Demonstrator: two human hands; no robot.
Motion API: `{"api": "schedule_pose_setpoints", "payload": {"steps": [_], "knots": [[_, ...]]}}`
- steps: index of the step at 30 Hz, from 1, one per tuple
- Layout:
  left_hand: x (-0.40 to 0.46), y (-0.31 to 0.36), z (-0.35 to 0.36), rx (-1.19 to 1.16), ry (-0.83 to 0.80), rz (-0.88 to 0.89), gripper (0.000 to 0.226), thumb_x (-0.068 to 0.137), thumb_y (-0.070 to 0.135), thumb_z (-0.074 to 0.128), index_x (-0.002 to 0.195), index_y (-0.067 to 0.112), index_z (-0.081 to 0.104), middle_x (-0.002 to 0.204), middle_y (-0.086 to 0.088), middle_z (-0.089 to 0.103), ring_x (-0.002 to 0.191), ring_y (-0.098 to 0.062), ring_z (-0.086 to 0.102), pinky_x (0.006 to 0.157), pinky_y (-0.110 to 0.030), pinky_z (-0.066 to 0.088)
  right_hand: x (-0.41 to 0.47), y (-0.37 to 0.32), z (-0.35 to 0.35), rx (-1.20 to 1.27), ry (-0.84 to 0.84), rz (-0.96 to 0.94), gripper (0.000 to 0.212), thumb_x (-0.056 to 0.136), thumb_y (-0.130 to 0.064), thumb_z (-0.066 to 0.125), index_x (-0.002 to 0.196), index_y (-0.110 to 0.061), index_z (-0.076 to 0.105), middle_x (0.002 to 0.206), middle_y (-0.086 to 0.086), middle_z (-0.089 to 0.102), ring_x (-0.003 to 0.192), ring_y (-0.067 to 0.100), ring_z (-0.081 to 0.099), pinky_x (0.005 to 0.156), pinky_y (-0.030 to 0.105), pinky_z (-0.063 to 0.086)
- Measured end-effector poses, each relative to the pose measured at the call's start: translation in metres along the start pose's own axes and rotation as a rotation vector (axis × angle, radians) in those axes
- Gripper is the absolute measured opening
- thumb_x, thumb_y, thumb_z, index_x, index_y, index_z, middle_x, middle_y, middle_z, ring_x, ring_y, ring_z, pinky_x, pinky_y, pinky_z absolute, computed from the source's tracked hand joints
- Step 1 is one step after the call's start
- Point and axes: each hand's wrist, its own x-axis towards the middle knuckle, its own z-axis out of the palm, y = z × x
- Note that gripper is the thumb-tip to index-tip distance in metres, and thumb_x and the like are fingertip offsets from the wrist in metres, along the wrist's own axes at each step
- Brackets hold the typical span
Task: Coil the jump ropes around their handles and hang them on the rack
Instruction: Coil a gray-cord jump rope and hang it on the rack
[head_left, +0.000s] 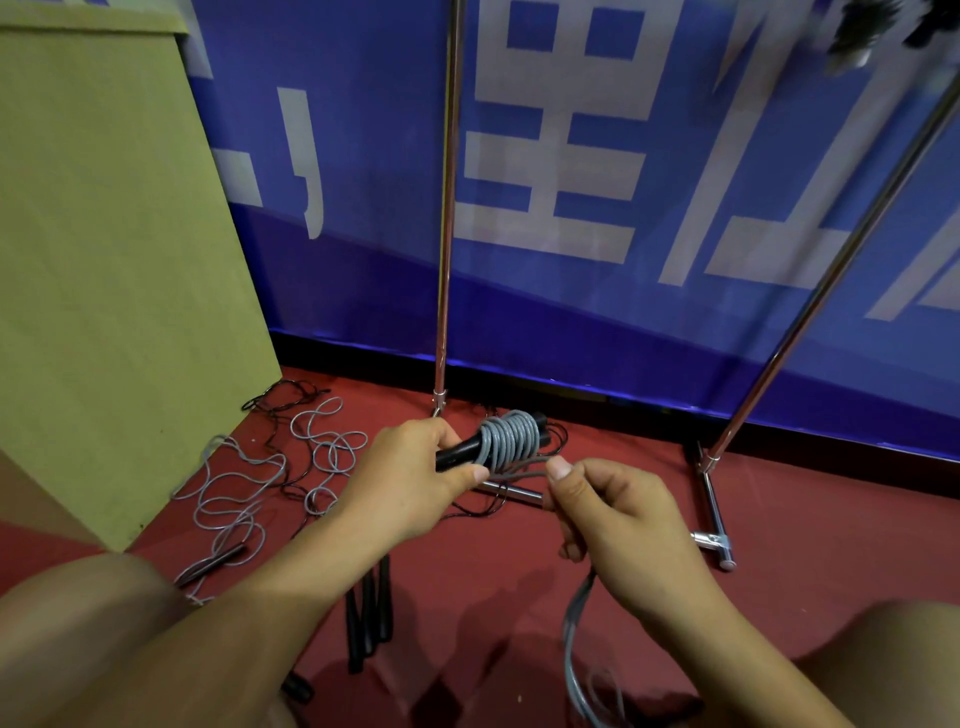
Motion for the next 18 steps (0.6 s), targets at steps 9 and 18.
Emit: {"api": "schedule_pose_setpoints", "payload": {"steps": [9,18], "knots": [[-0.012,0.000,0.011,0.224,-0.299,0.253,0.036,0.083,0.047,0.072,0.115,0.032,0.068,0.098,0.008,0.073,0.093,-0.014,0.066,0.082,-0.031,0.052,0.008,0.011,0.001,0.016,0.014,0.072,0.032,0.101,-0.024,0.051,0.079,-0.010,0.069,0.061,0.000,0.062,0.047,0.013,0.049,0.051,0.027,0.042],[-0.019,0.003,0.009,0.204,-0.347,0.379,0.030,0.088,0.043,0.067,0.117,0.034,0.064,0.097,0.012,0.071,0.089,-0.007,0.064,0.080,-0.030,0.051,0.018,0.011,-0.005,0.176,0.066,0.277,0.032,0.104,-0.019,0.046,0.084,-0.003,0.065,0.061,0.003,0.056,0.044,0.013,0.039,0.045,0.027,0.038]]}}
